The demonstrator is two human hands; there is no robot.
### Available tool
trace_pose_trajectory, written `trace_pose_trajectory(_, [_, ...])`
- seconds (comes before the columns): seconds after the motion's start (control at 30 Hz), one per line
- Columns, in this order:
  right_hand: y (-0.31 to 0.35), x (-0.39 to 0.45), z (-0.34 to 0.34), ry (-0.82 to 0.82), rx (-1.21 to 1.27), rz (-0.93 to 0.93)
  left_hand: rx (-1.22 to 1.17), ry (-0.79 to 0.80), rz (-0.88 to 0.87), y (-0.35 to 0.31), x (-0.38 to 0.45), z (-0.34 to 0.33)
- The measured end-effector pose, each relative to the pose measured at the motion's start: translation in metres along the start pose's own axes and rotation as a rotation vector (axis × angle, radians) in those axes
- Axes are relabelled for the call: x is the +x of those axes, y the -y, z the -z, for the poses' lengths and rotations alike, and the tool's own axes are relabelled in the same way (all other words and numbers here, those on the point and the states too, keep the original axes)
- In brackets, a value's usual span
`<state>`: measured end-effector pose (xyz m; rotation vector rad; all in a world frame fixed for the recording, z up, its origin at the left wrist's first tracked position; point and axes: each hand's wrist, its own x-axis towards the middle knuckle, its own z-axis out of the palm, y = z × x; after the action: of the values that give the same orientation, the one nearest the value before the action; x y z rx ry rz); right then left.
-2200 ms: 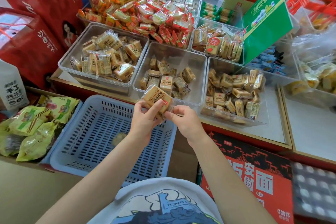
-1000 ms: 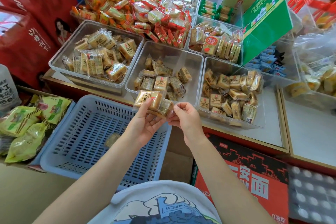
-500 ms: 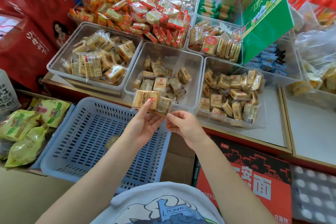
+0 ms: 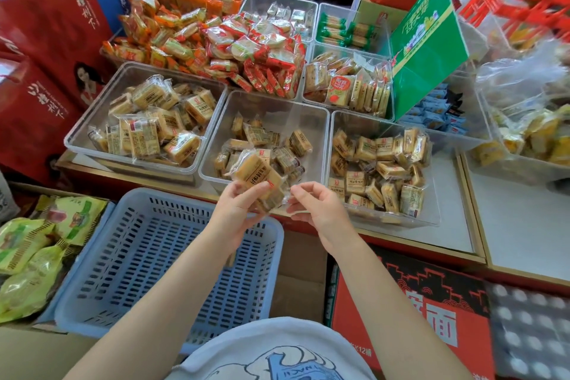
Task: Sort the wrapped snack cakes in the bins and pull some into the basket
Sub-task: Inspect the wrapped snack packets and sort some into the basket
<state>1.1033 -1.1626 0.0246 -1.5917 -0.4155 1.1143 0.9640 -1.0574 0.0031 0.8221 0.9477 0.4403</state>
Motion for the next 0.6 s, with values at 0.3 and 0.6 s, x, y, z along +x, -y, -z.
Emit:
trace_pose_trajectory(0.3, [0.005,0.032,0.000,0.143,0.000,-0.024,0.224,0.283,-0.043,-0.019,0.029,-0.012])
trace_pose_trajectory(0.6, [0.014,0.112,0.008,-0.130,-0.083,-0.130,1.066,-0.158,-0.390,-0.028,0.093,-0.001])
